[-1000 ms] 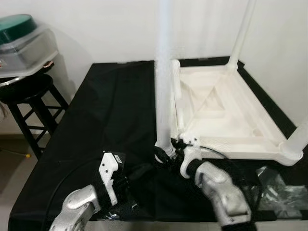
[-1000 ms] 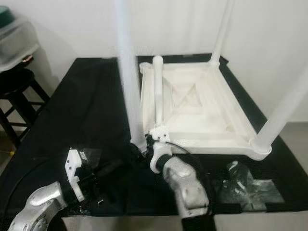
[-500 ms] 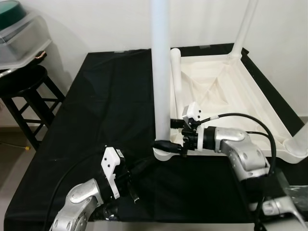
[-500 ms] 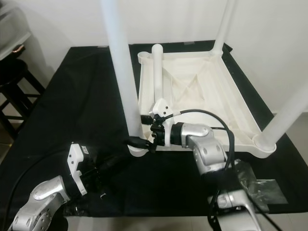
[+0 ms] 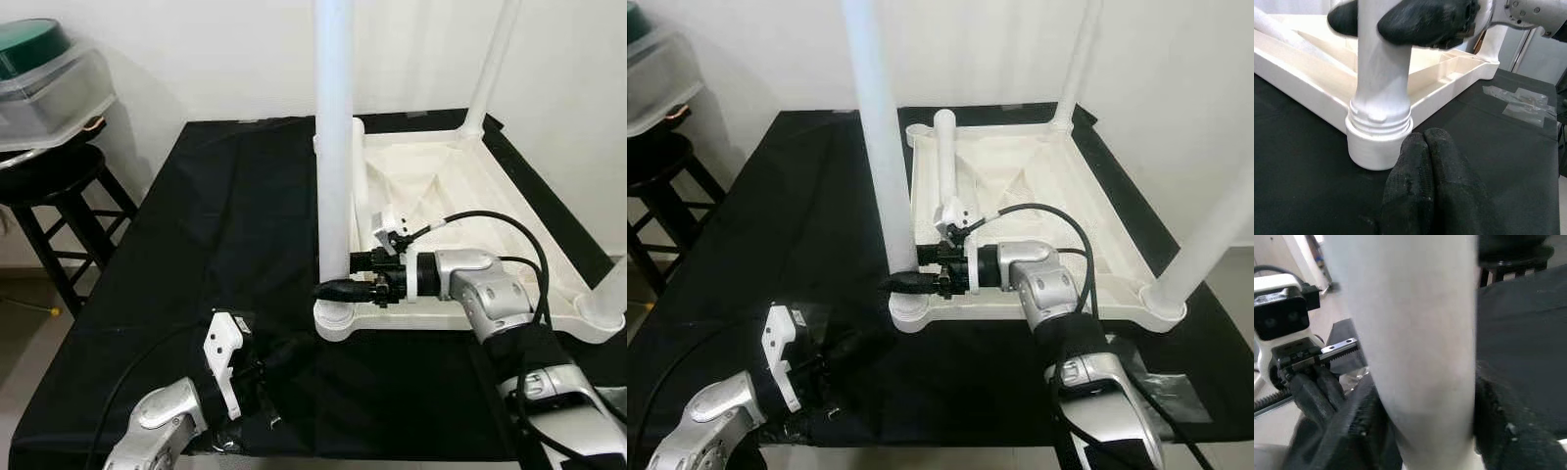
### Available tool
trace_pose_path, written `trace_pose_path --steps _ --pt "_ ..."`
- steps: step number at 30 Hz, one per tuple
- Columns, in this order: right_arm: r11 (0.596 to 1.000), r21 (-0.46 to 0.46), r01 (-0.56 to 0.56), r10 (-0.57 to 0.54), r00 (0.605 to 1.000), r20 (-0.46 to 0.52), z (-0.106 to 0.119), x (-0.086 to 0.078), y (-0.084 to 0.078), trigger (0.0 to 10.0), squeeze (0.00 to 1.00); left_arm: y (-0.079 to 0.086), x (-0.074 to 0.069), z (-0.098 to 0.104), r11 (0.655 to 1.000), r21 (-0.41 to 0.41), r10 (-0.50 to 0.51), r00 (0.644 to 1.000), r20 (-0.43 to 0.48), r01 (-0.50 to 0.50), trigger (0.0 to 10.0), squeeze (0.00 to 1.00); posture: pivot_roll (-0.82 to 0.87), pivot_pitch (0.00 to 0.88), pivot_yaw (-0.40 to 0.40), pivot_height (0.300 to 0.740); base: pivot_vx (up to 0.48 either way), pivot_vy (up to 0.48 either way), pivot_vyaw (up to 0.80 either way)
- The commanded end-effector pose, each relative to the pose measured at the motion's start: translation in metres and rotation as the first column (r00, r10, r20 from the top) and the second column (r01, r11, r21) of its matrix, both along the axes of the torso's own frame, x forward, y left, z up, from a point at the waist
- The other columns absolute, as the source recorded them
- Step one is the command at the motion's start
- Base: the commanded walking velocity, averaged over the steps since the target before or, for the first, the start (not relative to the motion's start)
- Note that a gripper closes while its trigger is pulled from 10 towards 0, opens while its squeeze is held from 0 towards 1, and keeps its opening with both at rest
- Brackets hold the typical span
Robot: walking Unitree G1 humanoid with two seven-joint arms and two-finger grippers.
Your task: Building children table
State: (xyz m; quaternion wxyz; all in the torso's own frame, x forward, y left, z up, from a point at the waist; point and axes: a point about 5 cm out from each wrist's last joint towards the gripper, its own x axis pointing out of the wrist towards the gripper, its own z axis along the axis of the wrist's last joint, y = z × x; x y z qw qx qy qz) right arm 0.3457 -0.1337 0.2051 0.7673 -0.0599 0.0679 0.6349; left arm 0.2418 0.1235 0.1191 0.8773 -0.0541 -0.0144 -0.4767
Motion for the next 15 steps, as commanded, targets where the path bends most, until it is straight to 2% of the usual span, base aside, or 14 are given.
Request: trace_pose_path --steps 1,4,5,6,7,8,11,12,13,14,15 --pt "0.999 0.028 -0.039 0.039 0.999 -0.01 -0.001 -0.003 0.005 0.0 0.0 0.0 -0.003 -0.003 1.0 0.014 -0.002 1.0 -0.008 0.002 10.0 0.0 -0.01 0.117 0.049 0.74 0.0 0.0 0.0" --pt "0.996 0.03 0.079 -0.08 0.996 0.029 -0.007 -0.007 -0.003 0.0 0.0 0.0 -0.004 -0.003 1.0 0.011 -0.007 1.0 -0.011 0.007 10.0 0.0 -0.02 0.122 0.047 0.74 0.0 0.0 0.0" --pt "0.996 0.03 0.079 -0.08 0.996 0.029 -0.007 -0.007 -0.003 0.0 0.0 0.0 -0.004 -0.003 1.0 0.011 -0.007 1.0 -0.011 0.007 10.0 0.0 -0.02 0.122 0.047 0.74 0.0 0.0 0.0" --pt "0.987 0.037 0.154 -0.155 0.987 0.033 -0.013 -0.01 -0.003 0.0 0.0 0.001 -0.004 -0.002 1.0 0.01 -0.007 1.0 -0.012 0.007 10.0 0.0 -0.02 0.127 0.041 0.74 0.0 0.0 0.0" --pt "0.97 0.048 0.24 -0.241 0.97 0.024 -0.021 -0.015 -0.002 0.0 0.0 0.001 -0.004 -0.002 1.0 0.01 -0.007 1.0 -0.012 0.008 10.0 0.0 -0.02 0.128 0.04 0.74 0.0 0.0 0.0" --pt "0.912 0.073 0.404 -0.405 0.914 -0.004 -0.035 -0.023 0.005 0.0 0.0 0.002 -0.004 -0.002 1.0 0.009 -0.007 1.0 -0.012 0.008 10.0 0.0 -0.03 0.133 0.034 0.74 0.0 0.0 0.0" --pt "0.912 0.073 0.404 -0.405 0.914 -0.004 -0.035 -0.023 0.005 0.0 0.0 0.002 -0.004 -0.002 1.0 0.009 -0.007 1.0 -0.012 0.008 10.0 0.0 -0.03 0.133 0.034 0.74 0.0 0.0 0.0" --pt "0.801 0.086 0.593 -0.592 0.805 -0.037 -0.05 -0.028 0.009 0.0 0.0 0.004 -0.004 -0.001 1.0 0.009 -0.007 1.0 -0.012 0.007 10.0 0.0 -0.03 0.136 0.037 0.74 0.0 0.0 0.0" --pt "0.801 0.086 0.593 -0.592 0.805 -0.037 -0.05 -0.028 0.009 0.0 0.0 0.004 -0.004 -0.001 1.0 0.009 -0.007 1.0 -0.012 0.007 10.0 0.0 -0.03 0.136 0.037 0.74 0.0 0.0 0.0" --pt "0.678 0.002 0.735 -0.735 0.678 0.015 -0.071 -0.043 0.014 0.0 0.0 0.004 -0.004 -0.002 1.0 0.009 -0.007 1.0 -0.012 0.007 10.0 0.0 -0.03 0.139 0.039 0.74 0.0 0.0 0.0" --pt "0.585 -0.011 0.811 -0.809 0.584 0.075 -0.074 -0.048 0.012 0.0 0.0 0.005 -0.003 -0.003 1.0 0.011 -0.007 1.0 -0.014 0.007 10.0 0.0 -0.05 0.112 0.059 0.74 0.0 0.0 0.0"
